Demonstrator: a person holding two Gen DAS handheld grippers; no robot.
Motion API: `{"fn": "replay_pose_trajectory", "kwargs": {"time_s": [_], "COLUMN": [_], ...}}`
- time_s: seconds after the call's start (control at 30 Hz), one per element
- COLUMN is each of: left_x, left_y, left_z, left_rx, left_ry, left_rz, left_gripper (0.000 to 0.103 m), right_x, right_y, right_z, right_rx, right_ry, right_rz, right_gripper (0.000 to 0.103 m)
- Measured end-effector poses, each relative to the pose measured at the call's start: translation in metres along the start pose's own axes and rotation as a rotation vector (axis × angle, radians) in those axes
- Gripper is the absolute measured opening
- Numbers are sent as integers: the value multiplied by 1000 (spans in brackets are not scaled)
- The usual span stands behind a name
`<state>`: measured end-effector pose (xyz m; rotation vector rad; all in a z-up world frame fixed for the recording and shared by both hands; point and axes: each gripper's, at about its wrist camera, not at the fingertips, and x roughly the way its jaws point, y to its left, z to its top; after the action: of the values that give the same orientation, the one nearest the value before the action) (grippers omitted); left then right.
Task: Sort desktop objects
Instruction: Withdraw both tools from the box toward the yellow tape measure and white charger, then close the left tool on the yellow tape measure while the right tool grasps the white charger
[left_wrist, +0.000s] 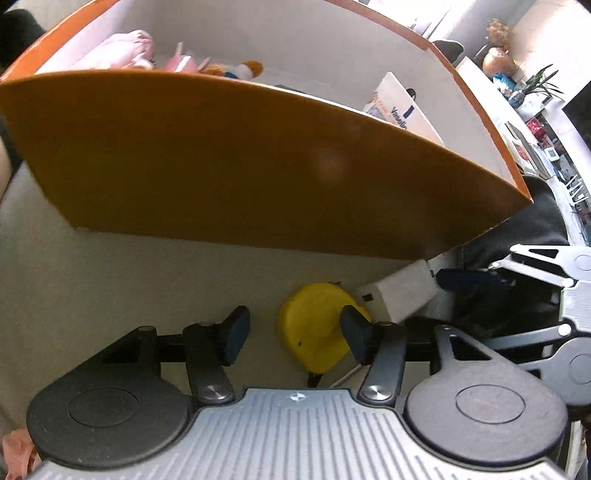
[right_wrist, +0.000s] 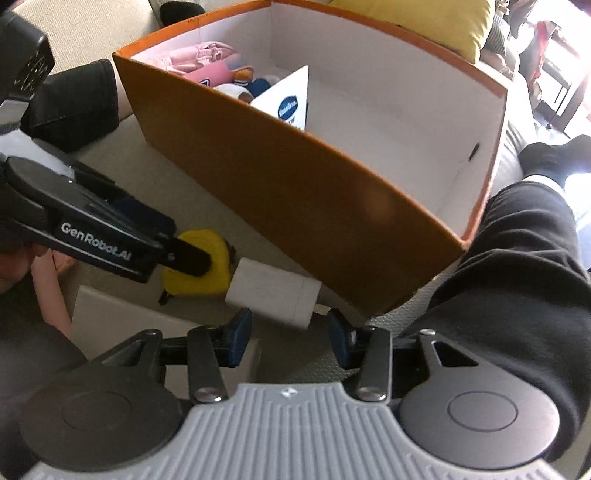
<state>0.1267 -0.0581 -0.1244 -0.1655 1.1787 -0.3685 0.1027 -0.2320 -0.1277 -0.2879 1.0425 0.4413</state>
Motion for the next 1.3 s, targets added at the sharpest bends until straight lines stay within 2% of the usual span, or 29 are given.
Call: {"fn": "replay_pose_trajectory", "kwargs": {"time_s": [0.07,0.17,0.23,0.33,0.5,0.63,0.87,1.07,1.3], "left_x": [2,1,-1,-3,-16,-25,-38,-45,-42], "left_y": [-1,0,3,1,-7,-10,-18,-24,-18], "left_z": [0,-1,-3,-6,-2,-6,-21,-27,-31], "left_rx": [1,0,-10,0,15,23,74,141,136], "left_ry": [6,2,3,-7,-53,-65,-76,-74,-73], "left_rz": [2,-3,-36,-30,-7,0,56,58,50], "left_gripper": [68,65,49,46,28,25,22,22,25], "right_x": [1,2,3,3,1,-2,-3,0,-1], "right_y": [0,1,2,1,2,10,20,8,1], "right_z": [2,3,3,2,1,5,12,6,2], "right_rx": [0,-10,-14,-15,-33,-38,-55,-36,-30], "right_ry": [-5,-11,-16,-20,-30,-44,-75,-53,-62], "right_rz": [18,22,16,15,1,-1,22,33,37], "right_gripper": [47,48,48,48,48,46,46,46,46]}}
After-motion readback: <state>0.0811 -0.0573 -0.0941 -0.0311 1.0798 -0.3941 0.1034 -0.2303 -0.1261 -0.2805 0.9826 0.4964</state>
